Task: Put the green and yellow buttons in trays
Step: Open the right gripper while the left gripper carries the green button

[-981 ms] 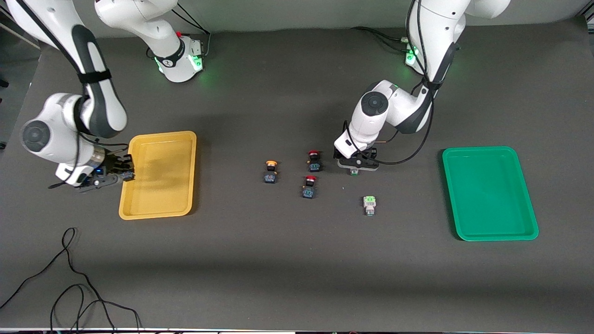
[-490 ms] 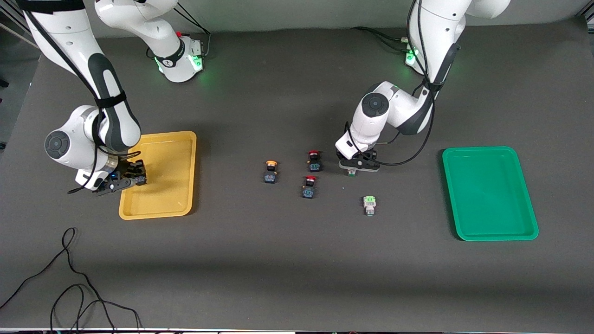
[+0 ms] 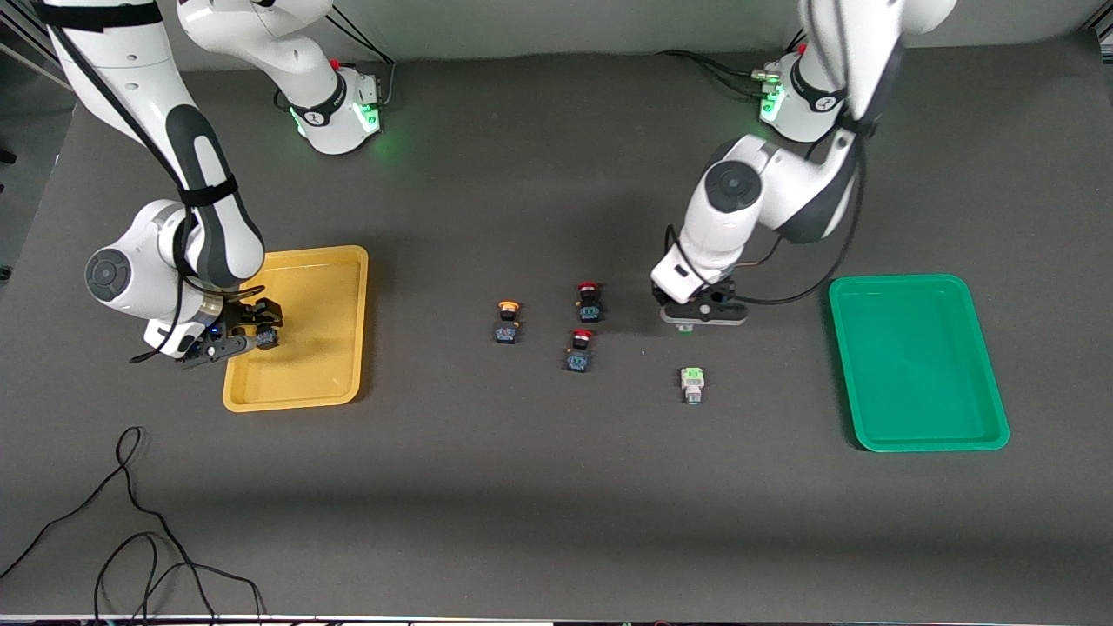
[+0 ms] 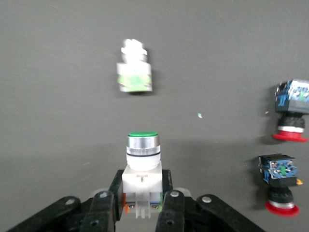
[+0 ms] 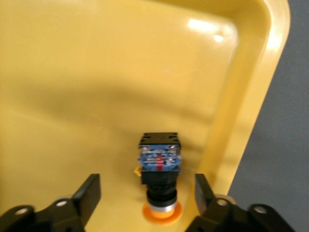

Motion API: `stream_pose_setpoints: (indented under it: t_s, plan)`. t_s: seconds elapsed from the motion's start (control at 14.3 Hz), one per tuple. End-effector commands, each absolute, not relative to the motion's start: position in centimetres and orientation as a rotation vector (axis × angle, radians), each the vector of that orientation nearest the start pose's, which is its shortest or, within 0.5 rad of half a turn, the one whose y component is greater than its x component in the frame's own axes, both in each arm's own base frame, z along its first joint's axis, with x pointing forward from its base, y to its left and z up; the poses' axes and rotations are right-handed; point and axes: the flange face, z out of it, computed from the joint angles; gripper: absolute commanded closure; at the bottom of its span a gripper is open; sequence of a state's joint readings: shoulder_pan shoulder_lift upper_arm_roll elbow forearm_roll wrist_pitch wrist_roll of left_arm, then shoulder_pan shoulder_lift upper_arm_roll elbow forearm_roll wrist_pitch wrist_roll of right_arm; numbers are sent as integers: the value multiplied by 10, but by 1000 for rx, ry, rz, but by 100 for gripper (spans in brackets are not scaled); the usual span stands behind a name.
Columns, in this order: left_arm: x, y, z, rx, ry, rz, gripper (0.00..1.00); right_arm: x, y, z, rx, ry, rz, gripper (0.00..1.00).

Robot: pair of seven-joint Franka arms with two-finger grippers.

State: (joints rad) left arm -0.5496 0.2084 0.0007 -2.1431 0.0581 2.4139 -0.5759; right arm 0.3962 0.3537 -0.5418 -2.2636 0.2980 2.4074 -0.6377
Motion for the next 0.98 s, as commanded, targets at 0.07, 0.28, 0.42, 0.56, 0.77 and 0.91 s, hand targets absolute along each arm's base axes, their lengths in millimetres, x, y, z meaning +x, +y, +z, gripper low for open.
stream_pose_setpoints:
  t_s: [0.07,0.28,0.42,0.56,0.77,0.91]
  plan:
    - [505,-230,384,-3088,55,-46,100,537,-60,287,-2922,-291,265,0]
    - [518,-150,405,-3069,123,32,100,561,-37,337,-2895,-193,361,0]
    - [527,-95,408,-3067,170,65,100,575,5,367,-2913,-113,395,0]
    - [537,-31,403,-3072,186,69,100,580,60,386,-2945,-19,414,0]
    - [551,47,368,-3078,251,45,100,590,164,406,-3010,171,378,0]
    - [554,61,325,-3080,254,13,100,592,232,408,-3009,287,355,0]
